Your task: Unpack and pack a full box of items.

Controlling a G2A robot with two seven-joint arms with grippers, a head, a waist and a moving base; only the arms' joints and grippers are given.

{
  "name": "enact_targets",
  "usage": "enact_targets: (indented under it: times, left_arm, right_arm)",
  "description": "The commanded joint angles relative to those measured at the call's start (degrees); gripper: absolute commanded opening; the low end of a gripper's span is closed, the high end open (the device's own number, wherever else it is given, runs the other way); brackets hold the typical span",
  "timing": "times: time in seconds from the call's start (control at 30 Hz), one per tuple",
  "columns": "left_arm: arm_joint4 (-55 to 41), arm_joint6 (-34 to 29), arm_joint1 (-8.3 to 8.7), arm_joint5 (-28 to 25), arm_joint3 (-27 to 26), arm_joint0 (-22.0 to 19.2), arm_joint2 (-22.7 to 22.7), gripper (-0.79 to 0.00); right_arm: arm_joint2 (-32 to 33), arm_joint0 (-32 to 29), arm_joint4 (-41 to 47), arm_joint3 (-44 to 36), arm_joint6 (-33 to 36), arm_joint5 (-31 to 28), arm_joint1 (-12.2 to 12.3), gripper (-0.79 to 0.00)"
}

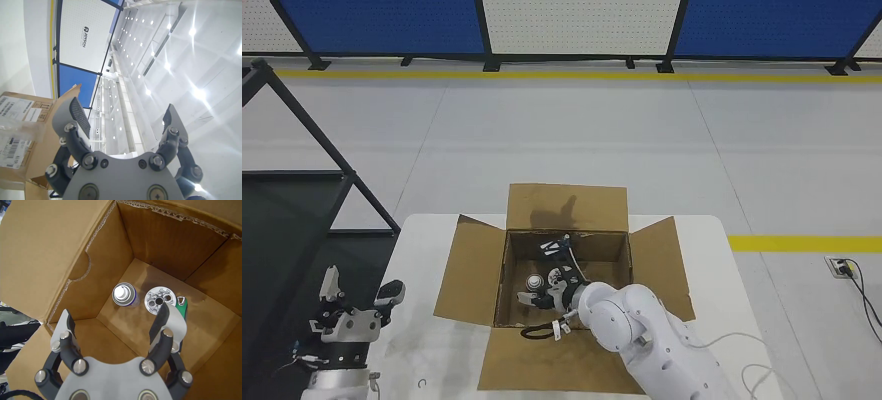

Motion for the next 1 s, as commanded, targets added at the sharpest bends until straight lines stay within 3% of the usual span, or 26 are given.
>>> enact_targets:
  times: [0.0, 0.2, 0.33, 0.5, 0.97]
  left_arm:
    - [0.04, 0.06, 0.00, -0.04, -0.01, 0.02, -0.03, 0.000]
    - [0.04, 0.06, 0.00, -0.04, -0.01, 0.02, -0.03, 0.000]
    - [-0.41, -0.24, -0.03, 0.49, -0.11, -0.10, 0.09, 0.000]
    - [-1.23, 0.30, -0.13, 0.92, -0.18, -0.30, -0.21, 0.000]
    - [-2.00, -0.34, -0.43, 0.99, -0.55, 0.88, -0.09, 0.000]
  right_arm:
    - [0.03, -0.04, 0.06, -0.05, -0.05, 0.01, 0.01, 0.000]
    - [0.03, -0.04, 0.06, -0.05, -0.05, 0.01, 0.01, 0.000]
    - [-0.70, -0.84, -0.79, 1.09, -1.76, -3.90, -0.08, 0.000]
    - [-3.72, 2.10, -7.51, 5.24, -1.69, -7.65, -0.68, 0.000]
    - [-8.14, 9.82, -8.48, 16.54, -2.07, -11.22, -4.35, -0.012]
